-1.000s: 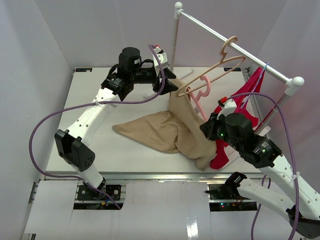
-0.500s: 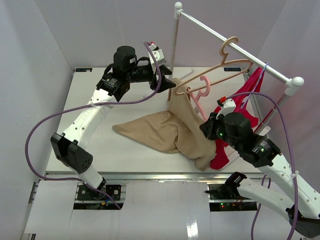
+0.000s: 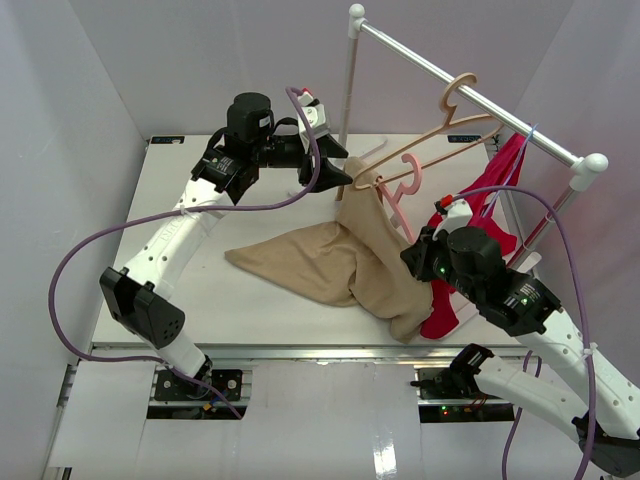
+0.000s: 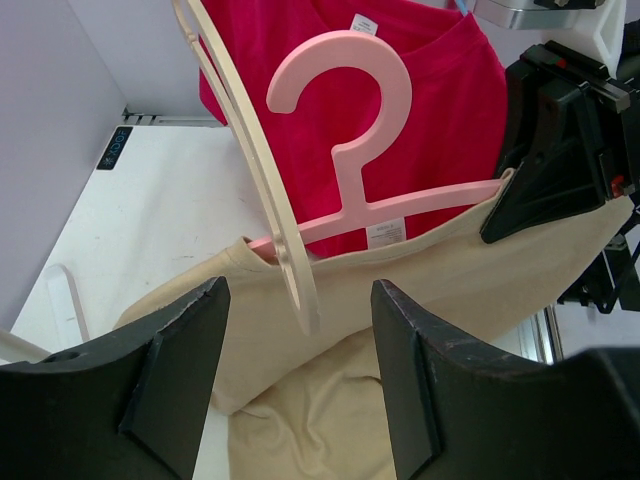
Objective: Place the t-shirt on the hanger
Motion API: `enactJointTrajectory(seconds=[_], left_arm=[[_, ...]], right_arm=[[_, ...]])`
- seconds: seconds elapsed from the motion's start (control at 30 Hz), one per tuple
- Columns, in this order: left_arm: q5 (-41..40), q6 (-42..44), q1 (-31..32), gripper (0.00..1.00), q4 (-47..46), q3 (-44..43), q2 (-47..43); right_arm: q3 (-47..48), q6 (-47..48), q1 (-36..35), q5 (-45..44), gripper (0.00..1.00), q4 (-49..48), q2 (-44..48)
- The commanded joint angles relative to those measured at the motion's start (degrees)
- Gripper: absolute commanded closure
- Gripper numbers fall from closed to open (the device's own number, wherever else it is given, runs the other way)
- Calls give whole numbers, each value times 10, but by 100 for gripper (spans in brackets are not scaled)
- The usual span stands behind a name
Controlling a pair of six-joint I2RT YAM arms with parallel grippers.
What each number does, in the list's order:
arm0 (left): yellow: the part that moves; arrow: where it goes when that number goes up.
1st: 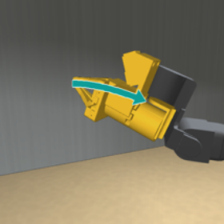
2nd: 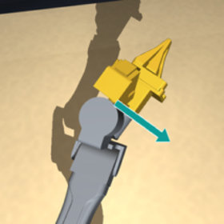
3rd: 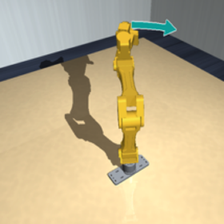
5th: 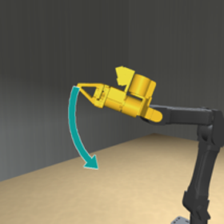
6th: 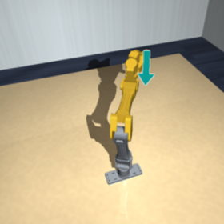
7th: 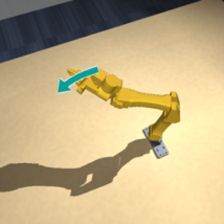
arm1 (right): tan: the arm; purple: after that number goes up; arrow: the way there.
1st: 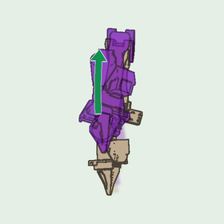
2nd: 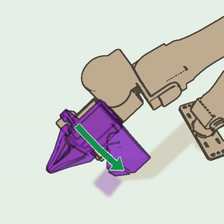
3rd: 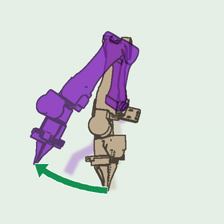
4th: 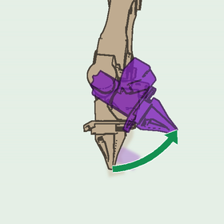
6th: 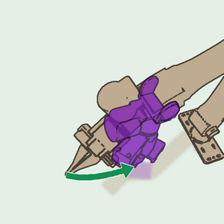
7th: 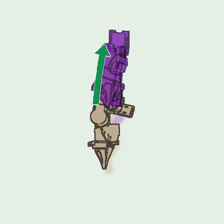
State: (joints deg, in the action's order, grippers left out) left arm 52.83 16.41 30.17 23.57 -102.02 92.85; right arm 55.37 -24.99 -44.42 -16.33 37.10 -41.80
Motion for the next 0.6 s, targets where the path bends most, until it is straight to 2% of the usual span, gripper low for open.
enactJointTrajectory(seconds=[0.0, 0.2, 0.33, 0.57], left_arm=[[29, 5, -1, 30, 8, -27, 4], [21, -2, 8, 31, -5, -31, 35], [-16, -7, 19, 34, -19, -31, 44], [-49, -22, 32, 47, -27, -33, 58]], right_arm=[[5, 9, -3, -5, 92, -47, 9], [5, 9, -3, -6, 92, -51, 4], [2, 9, -3, -9, 92, -55, 3], [11, 4, -3, -25, 92, -55, -5]])
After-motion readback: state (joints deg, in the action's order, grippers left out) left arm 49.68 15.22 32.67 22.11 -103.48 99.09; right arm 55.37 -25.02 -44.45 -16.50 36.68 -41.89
